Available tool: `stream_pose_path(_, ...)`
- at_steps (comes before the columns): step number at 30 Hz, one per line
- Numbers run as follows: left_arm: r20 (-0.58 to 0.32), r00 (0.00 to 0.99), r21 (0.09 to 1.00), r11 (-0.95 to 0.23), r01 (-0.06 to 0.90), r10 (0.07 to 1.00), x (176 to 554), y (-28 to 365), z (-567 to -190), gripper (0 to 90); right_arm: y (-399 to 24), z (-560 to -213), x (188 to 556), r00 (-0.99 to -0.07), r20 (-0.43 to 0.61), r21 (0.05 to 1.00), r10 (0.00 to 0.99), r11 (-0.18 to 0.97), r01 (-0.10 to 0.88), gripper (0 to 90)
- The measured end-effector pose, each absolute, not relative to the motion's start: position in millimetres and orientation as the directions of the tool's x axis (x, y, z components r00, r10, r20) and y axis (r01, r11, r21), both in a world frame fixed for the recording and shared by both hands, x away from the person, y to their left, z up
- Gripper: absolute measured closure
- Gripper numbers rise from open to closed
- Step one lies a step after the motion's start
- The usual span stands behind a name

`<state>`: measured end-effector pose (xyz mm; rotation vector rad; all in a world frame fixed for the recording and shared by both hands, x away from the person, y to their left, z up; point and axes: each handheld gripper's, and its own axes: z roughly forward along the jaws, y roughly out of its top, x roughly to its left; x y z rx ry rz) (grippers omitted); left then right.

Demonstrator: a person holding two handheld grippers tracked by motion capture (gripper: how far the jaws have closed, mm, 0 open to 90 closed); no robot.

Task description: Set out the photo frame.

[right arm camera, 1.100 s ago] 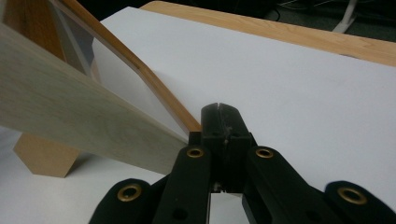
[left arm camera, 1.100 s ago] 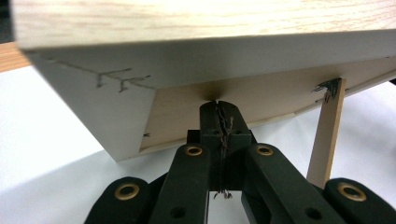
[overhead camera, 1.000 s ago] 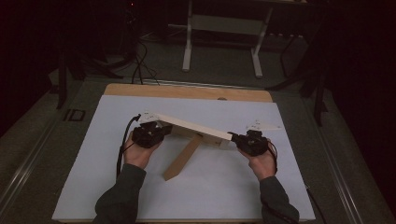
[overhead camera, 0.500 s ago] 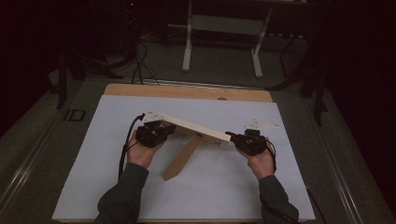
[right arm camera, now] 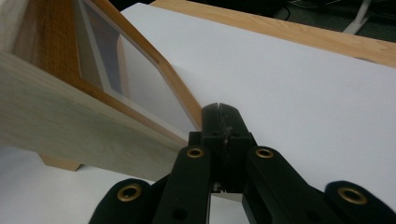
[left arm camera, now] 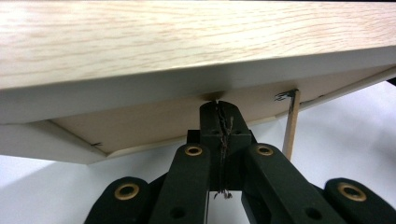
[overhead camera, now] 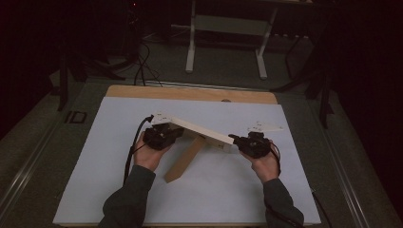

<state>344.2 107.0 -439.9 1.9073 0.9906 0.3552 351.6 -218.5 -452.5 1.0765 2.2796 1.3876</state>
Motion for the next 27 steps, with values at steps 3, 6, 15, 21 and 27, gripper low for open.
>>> stream_pose_path(3,-0.145,0.638,0.835,-0.252,0.489,0.757,344,104,-439,90.0,-218,-453,351,-0.691,0.15,0.849,0.708,0.266,0.457,90.0)
stream_pose_path(6,-0.148,0.644,0.836,-0.253,0.487,0.751,342,100,-438,90.0,-218,-453,351,-0.693,0.149,0.848,0.706,0.269,0.456,90.0)
stream_pose_path(15,-0.122,0.67,0.834,-0.29,0.469,0.732,339,87,-434,90.0,-217,-452,350,-0.695,0.143,0.847,0.704,0.276,0.454,90.0)
stream_pose_path(21,-0.122,0.684,0.835,-0.299,0.462,0.719,337,81,-432,90.0,-217,-452,350,-0.696,0.143,0.847,0.703,0.277,0.454,90.0)
stream_pose_path(27,-0.114,0.696,0.837,-0.308,0.452,0.709,334,76,-429,90.0,-216,-452,349,-0.698,0.138,0.846,0.702,0.283,0.452,90.0)
